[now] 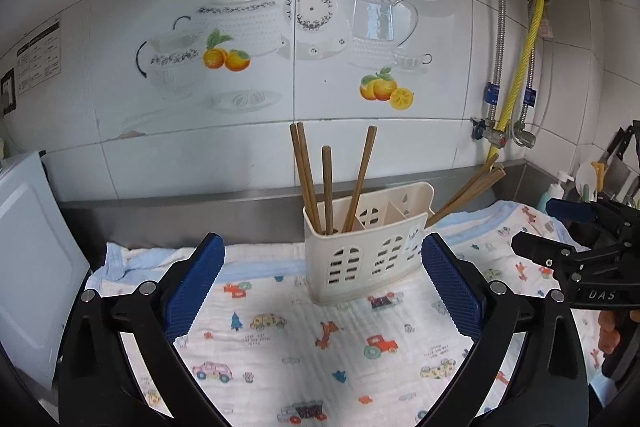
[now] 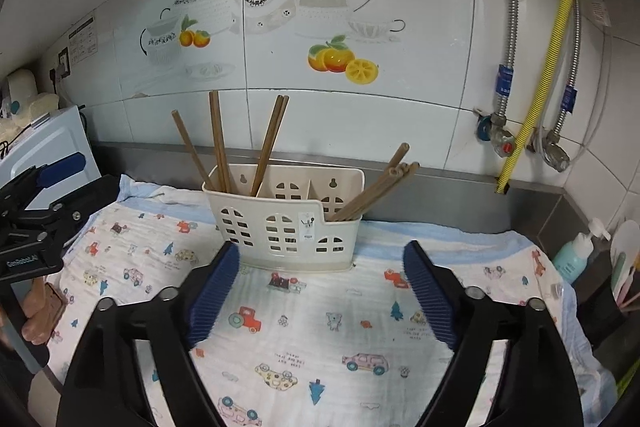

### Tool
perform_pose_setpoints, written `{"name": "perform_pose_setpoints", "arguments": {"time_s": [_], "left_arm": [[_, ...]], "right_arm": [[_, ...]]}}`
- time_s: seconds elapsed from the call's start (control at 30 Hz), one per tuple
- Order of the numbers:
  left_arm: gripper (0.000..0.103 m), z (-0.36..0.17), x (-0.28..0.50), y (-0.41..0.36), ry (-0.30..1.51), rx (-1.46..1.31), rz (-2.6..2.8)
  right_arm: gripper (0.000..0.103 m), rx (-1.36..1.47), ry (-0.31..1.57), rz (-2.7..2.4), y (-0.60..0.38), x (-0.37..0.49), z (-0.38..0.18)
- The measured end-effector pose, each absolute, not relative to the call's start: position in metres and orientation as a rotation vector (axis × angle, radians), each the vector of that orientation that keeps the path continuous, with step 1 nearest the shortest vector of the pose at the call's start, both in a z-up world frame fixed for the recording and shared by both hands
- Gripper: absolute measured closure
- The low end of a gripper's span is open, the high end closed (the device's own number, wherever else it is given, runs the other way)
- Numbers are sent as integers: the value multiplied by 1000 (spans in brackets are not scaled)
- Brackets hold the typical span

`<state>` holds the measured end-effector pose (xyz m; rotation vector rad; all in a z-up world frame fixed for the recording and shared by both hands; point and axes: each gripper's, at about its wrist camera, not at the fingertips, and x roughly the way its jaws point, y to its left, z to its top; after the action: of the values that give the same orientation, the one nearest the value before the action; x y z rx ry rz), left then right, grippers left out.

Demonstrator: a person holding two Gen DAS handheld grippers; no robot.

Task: Organize utensils

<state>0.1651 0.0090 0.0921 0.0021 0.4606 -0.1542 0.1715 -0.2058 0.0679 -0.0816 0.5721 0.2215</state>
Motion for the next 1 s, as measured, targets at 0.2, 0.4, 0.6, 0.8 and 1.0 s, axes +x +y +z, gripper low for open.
{"name": "perform_pose_setpoints", "arguments": {"time_s": [0.2,0.4,0.6,0.8,1.0], "left_arm": [[5,81,146,10,479,3,-147],[5,68,134,10,496,14,-144],[5,57,128,11,513,8,-135],[5,50,123,10,527,19,-127],[5,43,118,16,548,-16,-121]], "right_arm": [[16,-86,567,185,-203,157,58],[13,-83,575,153,-204,147,46],[13,-39,600,132,-212,143,33],[12,-25,602,112,-214,135,27],[12,-57,594,108,-206,126,24]]}}
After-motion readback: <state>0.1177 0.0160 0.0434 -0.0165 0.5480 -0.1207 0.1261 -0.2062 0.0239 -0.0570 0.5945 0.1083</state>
